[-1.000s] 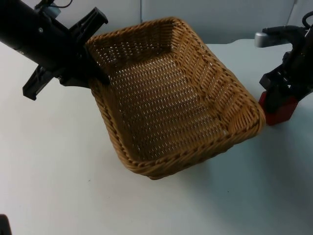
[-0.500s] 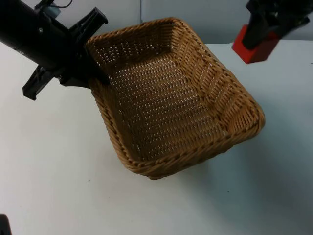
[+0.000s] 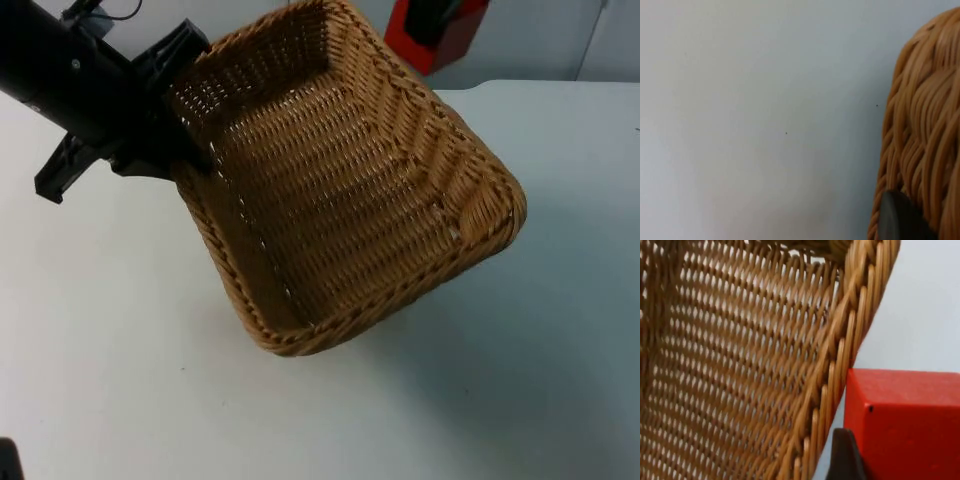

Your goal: Pick up the basket with the left hand and place the cube into the basket with the right hand.

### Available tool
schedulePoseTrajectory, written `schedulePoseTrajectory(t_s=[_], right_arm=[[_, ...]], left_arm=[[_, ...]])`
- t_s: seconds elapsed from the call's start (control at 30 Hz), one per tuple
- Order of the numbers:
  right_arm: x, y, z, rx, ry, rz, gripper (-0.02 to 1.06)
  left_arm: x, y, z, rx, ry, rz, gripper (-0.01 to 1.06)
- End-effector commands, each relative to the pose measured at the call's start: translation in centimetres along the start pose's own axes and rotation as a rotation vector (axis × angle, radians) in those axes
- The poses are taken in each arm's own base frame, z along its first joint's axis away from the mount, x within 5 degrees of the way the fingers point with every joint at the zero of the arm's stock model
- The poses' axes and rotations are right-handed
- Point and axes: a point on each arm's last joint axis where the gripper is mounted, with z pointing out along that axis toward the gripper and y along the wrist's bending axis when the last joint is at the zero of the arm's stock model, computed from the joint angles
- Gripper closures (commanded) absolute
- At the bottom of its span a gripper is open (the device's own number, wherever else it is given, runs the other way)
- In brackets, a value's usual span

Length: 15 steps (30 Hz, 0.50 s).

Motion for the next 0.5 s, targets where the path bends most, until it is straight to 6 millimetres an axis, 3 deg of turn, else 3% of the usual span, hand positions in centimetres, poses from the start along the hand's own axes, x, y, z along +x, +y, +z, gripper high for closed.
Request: schedulePoseTrajectory(t_s=[0.0,0.47], right_arm=[[-1.30,2.06,-1.29,-0.054,-0.071,0.005,1.05],[-1.27,1.86,-1.60,-0.047,-0.075,0.038,1.05]], left_arm=[[0.33,-1.26,-0.31,0.055,0.018,-0.014,1.05],[0.30,-1.25,-0.31,0.054,0.015,-0.014,1.05]])
